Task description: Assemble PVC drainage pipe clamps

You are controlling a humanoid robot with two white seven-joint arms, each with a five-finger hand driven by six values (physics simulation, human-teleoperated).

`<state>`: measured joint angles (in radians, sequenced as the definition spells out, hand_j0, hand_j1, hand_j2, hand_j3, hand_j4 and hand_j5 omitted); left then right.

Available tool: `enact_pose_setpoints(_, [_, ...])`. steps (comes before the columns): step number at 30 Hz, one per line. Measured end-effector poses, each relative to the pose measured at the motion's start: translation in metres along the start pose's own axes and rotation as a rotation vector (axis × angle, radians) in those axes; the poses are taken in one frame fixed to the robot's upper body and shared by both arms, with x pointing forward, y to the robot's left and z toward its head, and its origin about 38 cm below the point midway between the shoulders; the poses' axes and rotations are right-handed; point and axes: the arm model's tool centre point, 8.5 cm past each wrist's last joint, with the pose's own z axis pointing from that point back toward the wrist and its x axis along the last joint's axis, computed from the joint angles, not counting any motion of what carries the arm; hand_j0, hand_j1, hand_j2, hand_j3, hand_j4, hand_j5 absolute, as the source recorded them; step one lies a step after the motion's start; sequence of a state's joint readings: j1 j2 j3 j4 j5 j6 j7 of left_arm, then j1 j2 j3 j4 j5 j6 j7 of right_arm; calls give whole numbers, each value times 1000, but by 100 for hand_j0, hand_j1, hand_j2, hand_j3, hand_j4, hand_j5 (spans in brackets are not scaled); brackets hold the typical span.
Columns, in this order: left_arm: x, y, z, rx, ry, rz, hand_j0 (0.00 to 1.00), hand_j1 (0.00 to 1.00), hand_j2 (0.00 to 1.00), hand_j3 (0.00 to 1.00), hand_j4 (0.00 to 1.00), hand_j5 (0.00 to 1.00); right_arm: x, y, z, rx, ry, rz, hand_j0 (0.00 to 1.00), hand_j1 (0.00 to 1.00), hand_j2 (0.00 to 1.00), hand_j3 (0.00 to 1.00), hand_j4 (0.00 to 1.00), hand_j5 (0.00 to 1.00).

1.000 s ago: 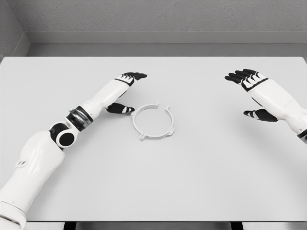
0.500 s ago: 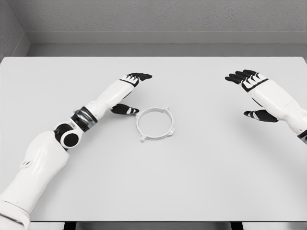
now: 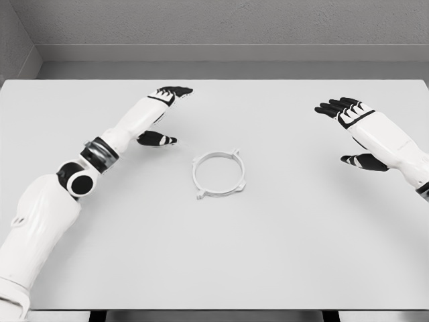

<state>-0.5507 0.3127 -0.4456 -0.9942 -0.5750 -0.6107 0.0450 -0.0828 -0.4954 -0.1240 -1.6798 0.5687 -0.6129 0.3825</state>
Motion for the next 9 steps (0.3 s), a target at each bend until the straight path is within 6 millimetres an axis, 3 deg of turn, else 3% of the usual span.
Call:
enact_pose_setpoints(5, [-41, 54, 38, 40, 96, -92, 100, 100, 100, 100, 100, 100, 0, 1, 0, 2, 1, -1, 100, 100, 100, 100, 100, 100])
enact_pose_setpoints(9, [-60, 81, 63, 67, 156, -132, 100, 100, 100, 100, 100, 100, 0, 0, 0, 2, 1, -1, 100, 100, 100, 100, 100, 100])
